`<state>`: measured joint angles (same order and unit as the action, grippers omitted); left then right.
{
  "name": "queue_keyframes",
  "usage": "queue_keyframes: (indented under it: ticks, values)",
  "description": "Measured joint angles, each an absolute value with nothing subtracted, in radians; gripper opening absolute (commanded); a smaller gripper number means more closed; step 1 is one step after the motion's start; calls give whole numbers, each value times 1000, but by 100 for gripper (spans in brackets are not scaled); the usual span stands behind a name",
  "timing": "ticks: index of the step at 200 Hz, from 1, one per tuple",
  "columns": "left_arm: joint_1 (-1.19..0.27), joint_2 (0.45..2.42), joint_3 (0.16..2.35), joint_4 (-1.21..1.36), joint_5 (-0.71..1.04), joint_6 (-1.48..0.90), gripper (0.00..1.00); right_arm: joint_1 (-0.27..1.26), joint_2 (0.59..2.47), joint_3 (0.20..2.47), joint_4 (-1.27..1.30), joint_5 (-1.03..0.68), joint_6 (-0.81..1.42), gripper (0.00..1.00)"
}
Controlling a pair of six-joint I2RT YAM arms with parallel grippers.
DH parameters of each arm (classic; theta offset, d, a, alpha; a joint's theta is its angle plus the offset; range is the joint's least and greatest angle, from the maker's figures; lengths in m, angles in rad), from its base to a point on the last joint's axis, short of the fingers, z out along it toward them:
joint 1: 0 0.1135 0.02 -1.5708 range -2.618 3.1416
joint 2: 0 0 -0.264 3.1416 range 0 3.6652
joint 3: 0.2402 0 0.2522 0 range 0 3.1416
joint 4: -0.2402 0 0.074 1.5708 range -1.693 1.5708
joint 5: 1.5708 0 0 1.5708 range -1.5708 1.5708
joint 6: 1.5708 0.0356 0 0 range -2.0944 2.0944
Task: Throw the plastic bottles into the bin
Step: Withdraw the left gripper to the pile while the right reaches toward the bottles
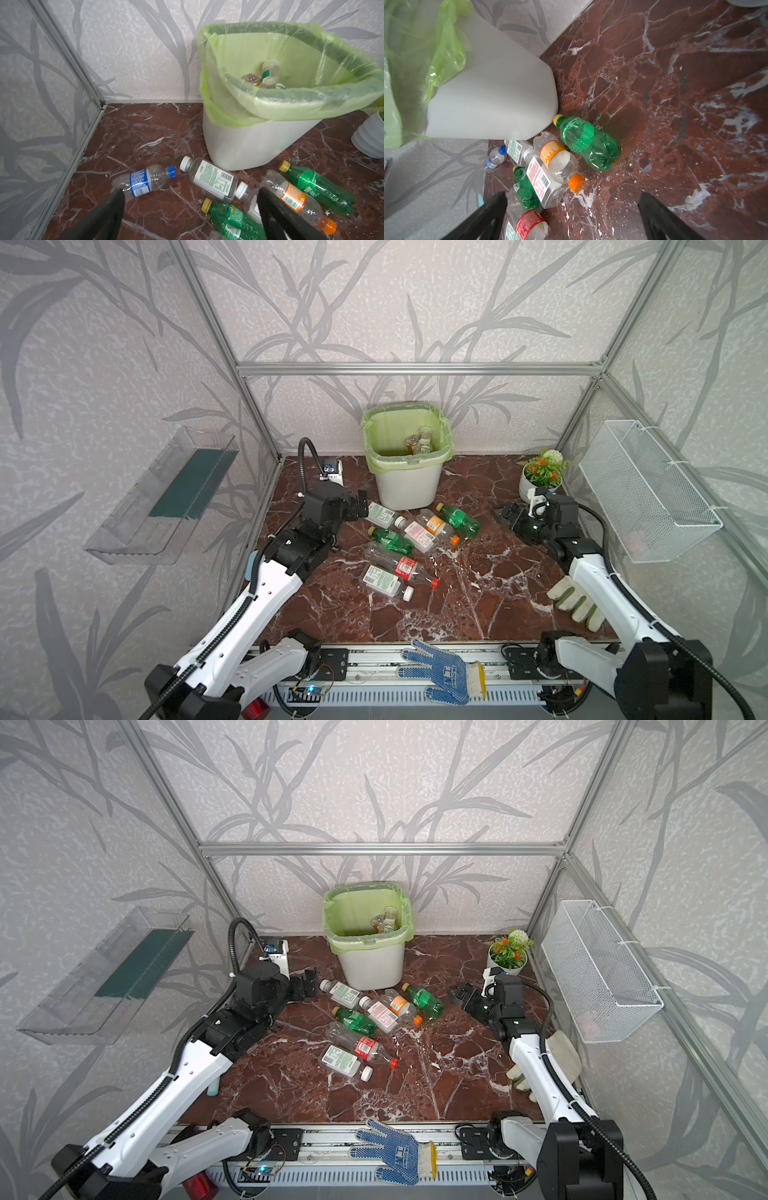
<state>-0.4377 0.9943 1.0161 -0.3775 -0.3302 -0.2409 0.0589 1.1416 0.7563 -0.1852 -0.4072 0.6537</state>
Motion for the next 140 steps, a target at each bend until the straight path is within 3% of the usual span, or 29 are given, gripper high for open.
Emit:
queue_keyframes:
  ticks: [42, 140]
  values:
    - [-368, 944, 858, -397, -301, -352, 99, 161, 1181, 790, -219, -336, 591, 94]
    - [-175, 944, 714, -395, -173, -532, 99, 673, 1347, 923, -274, -130, 407, 83]
